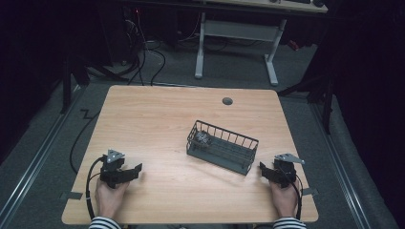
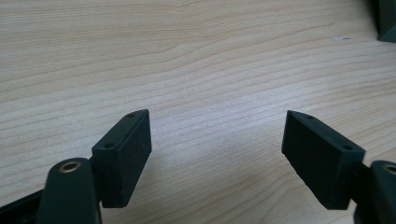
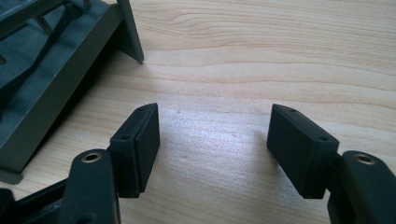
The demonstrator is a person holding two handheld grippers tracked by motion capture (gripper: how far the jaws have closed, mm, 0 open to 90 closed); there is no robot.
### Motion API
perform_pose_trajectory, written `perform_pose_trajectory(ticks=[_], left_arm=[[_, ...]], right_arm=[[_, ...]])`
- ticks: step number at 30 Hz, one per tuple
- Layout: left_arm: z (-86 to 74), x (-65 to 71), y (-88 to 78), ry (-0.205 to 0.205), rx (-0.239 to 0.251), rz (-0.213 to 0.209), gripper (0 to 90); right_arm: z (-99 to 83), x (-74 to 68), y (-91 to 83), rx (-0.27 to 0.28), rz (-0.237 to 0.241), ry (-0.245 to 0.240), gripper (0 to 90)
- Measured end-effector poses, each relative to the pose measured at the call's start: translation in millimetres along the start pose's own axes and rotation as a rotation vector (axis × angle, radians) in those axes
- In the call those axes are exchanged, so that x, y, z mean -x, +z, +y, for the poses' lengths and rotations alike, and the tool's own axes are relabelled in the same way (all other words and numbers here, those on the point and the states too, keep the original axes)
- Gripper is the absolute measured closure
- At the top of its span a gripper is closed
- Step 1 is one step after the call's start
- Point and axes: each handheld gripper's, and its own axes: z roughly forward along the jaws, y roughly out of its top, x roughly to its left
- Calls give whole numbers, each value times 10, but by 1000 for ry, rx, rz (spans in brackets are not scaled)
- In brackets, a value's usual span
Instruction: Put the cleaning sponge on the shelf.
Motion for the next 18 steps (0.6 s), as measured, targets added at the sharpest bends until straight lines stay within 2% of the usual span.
perform_pose_trajectory(ticks=[5, 7, 18], left_arm=[[-29, -1, 65, 20, -17, 35, 246], [-71, 15, 92, 52, 3, 67, 245], [-80, 27, 93, 48, 7, 77, 244]], right_arm=[[-1, -1, 0, 1, 0, 2, 347], [-1, 0, 1, 1, 0, 1, 347], [-1, 0, 0, 0, 0, 2, 347]])
